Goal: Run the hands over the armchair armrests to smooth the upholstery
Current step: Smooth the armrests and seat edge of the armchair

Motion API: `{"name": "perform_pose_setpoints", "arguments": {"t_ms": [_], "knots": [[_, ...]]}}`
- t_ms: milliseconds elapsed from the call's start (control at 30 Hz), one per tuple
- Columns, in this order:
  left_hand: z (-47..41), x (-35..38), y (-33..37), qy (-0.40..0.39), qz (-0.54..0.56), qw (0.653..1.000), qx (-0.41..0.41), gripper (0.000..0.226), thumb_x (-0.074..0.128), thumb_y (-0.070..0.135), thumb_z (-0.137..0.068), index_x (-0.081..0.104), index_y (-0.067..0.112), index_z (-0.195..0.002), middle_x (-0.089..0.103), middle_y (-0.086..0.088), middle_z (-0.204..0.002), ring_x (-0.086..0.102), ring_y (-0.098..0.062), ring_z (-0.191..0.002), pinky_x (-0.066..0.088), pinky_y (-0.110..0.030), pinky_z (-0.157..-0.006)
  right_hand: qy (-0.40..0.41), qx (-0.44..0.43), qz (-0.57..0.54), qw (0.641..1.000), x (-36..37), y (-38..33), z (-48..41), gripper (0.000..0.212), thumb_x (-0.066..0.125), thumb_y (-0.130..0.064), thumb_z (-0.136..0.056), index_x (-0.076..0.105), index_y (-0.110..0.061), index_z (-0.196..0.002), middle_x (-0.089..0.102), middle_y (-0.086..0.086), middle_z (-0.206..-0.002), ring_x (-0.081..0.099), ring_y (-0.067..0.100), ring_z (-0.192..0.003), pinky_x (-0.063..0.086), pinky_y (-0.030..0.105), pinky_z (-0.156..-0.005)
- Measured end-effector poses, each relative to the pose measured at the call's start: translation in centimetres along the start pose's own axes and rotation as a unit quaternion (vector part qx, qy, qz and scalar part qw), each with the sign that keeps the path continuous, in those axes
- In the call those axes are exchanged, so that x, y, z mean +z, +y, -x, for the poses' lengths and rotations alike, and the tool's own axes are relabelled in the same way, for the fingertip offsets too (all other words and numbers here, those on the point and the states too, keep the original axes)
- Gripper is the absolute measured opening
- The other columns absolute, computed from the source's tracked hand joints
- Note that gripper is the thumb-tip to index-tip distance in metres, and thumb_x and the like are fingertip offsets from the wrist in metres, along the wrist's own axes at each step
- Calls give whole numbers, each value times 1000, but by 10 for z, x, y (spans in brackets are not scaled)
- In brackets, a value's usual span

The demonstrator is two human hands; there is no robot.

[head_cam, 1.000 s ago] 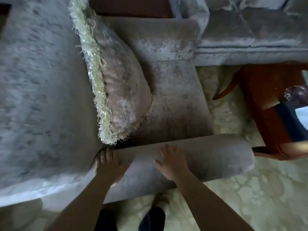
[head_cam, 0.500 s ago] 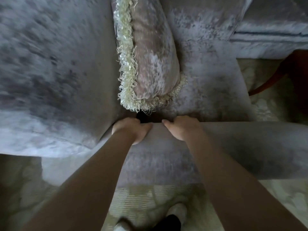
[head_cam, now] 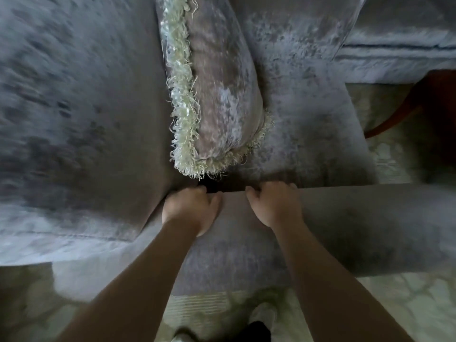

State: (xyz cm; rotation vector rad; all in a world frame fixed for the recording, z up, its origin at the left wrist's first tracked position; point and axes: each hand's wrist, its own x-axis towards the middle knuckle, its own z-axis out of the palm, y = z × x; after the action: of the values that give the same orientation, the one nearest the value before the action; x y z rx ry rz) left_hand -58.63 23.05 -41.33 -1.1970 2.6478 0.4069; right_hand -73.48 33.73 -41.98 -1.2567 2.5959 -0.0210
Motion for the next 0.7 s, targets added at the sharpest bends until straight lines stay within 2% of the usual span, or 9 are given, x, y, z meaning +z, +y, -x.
{"name": "perform_pose_setpoints", "arguments": {"t_ms": [167,300,433,500,600,633,700], "knots": [[-3,5,-3,-5,-35,999,-1,51,21,58,-86,58,24,-95,66,-4,-97,61,-27,-90,37,-33,-71,-8,8,0,1000,5,-3,-9,49,30,-53,-89,60,-18,-70,63,6,-77,57,28,-81,36,44,-86],[-4,3,-1,-35,-36,999,-20,53,18,60,-84,58,27,-98,65,-2,-101,60,-25,-94,40,-33,-74,-10,2,-5,1000,6,-1,-12,53,28,-52,-88,65,-16,-77,66,8,-82,57,29,-84,35,44,-84],[-8,-2,1,-74,-34,995,-60,52,24,60,-88,59,30,-113,62,-1,-119,56,-24,-108,42,-32,-85,-64,-1,-48,997,2,-2,-20,52,30,-49,-90,68,-13,-90,67,11,-94,58,30,-93,33,45,-89],[-8,-3,11,-101,-75,987,-99,50,25,55,-91,57,30,-119,56,-1,-129,51,-22,-118,39,-34,-95,-100,-27,-88,991,-5,2,-20,51,29,-46,-92,67,-12,-97,66,13,-102,58,31,-98,32,45,-91],[-14,3,62,-130,-137,968,-162,48,23,48,-93,52,23,-122,52,-5,-133,44,-24,-124,30,-43,-103,-159,-112,-110,975,-22,40,-15,47,27,-40,-95,63,-10,-105,64,14,-110,58,32,-99,35,42,-81],[-19,6,91,-140,-133,968,-162,49,23,48,-92,53,21,-120,52,-6,-131,44,-25,-123,30,-44,-102,-161,-119,-98,975,-28,67,-13,49,27,-42,-94,62,-11,-108,63,14,-112,58,32,-101,36,42,-80],[-29,18,159,-160,-123,973,-111,56,20,51,-91,53,20,-123,52,-6,-131,43,-25,-124,28,-46,-104,-153,-83,-45,984,-39,144,-11,57,21,-49,-91,61,-16,-116,62,12,-117,57,31,-107,37,41,-86]]}}
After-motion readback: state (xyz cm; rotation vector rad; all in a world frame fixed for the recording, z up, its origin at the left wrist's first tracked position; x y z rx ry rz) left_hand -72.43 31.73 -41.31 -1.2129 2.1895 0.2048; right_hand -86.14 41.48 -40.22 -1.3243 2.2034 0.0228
